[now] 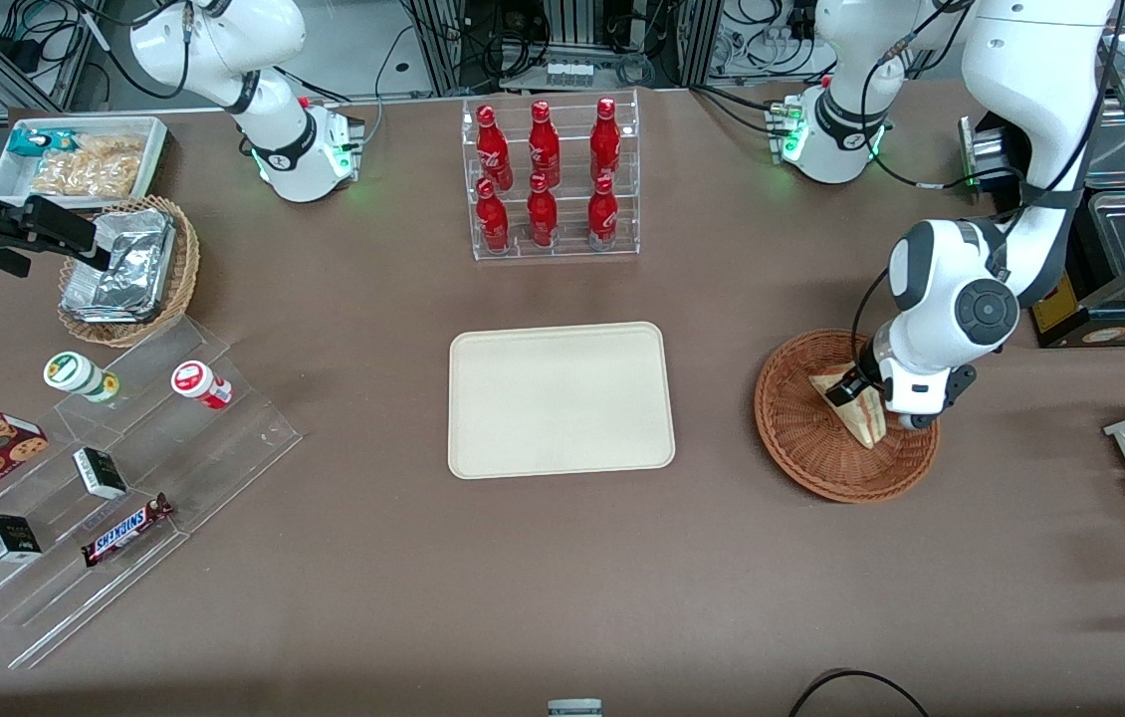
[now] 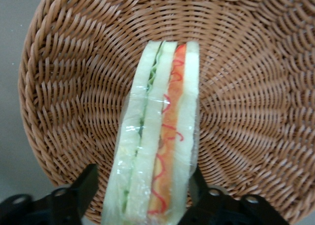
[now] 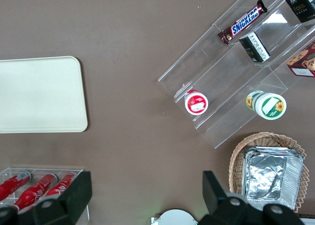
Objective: Place sandwich from basket to tray
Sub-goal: 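Lower the left gripper and close it on the wrapped sandwich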
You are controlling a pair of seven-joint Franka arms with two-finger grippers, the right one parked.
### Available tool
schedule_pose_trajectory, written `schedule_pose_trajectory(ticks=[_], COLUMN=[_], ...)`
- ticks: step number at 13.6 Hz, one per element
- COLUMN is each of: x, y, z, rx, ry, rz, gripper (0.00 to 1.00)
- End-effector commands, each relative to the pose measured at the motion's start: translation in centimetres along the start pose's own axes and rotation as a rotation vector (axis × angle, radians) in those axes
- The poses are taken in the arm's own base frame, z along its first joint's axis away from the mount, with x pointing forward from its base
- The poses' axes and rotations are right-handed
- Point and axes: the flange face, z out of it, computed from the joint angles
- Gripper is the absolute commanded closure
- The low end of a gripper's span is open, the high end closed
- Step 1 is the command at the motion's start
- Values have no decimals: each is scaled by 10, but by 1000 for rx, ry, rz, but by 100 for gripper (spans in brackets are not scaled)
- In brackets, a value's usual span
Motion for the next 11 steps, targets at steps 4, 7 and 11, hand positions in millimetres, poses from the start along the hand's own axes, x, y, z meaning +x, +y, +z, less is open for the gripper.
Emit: schedule_pose_trajectory(ticks=[4,7,11], x=[14,-1,-44], y=[25,39,73], z=[-57,-59,-58], rx=[50,55,94], ry=[-64,-60,-20], rz=[130,218,366], gripper=[95,95,95])
